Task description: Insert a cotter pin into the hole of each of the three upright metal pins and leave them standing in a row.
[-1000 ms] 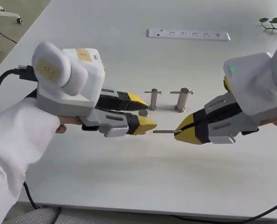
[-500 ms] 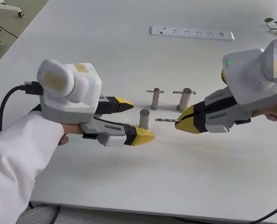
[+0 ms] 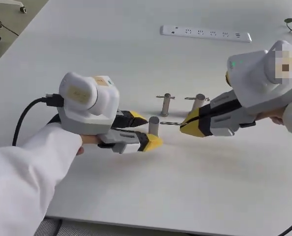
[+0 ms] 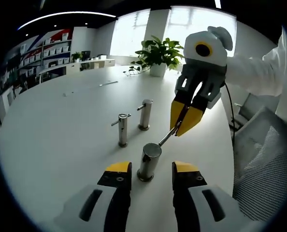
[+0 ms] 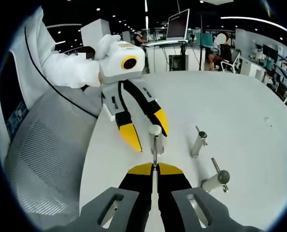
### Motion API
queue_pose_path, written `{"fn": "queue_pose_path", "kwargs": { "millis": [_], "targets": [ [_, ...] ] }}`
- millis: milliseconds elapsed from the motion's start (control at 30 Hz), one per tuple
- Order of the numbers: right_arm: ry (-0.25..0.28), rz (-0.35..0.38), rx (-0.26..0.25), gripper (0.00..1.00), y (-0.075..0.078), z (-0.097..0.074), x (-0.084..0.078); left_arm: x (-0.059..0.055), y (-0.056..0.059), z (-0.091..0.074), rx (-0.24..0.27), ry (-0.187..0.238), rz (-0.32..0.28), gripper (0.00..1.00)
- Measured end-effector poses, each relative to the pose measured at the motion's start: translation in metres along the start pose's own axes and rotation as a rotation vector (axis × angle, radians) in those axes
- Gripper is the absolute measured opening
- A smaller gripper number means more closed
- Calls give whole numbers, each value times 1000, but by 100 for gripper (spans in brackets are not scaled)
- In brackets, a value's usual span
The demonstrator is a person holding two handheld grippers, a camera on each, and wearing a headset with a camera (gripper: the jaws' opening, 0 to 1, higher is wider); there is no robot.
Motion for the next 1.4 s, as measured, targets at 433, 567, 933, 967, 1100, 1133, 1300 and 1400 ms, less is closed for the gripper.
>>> {"fn": "queue_pose_path", "kwargs": {
  "millis": [433, 567, 933, 967, 1100, 1133, 1300, 1400],
  "targets": [
    [4, -4, 10, 0, 2, 5, -1, 2, -3, 5, -6, 2, 14, 13],
    [1, -10, 16, 0, 3, 9, 0, 3, -4, 5, -10, 3, 24, 13],
    [-18, -63, 11, 0, 9, 20, 4, 2, -6, 5, -21, 7, 22, 13],
    [-20, -66, 11, 0, 9, 22, 4, 2, -6, 5, -22, 7, 22, 13],
    [-30, -99, 13, 0, 10, 26, 6, 1, -6, 6, -26, 10, 18, 13],
    [-39, -118, 15, 0, 9, 27, 6, 1, -7, 6, -27, 10, 18, 13],
    [-62, -190, 33, 0, 10, 30, 9, 0, -7, 6, -29, 4, 28, 13],
    [-78, -223, 47, 0, 11, 30, 9, 0, -6, 6, -27, -1, 40, 13]
  ]
}}
Point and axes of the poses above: the centre of the closed fingertips' face, and the gripper's own axes: z roughly forward along the fingers, y roughly to its right, x roughly out of its top, the point moved 3 cm from there along -z, roughly backward along the fingers, and after that the axes turned 13 degrees about -z, right-handed, at the moved point
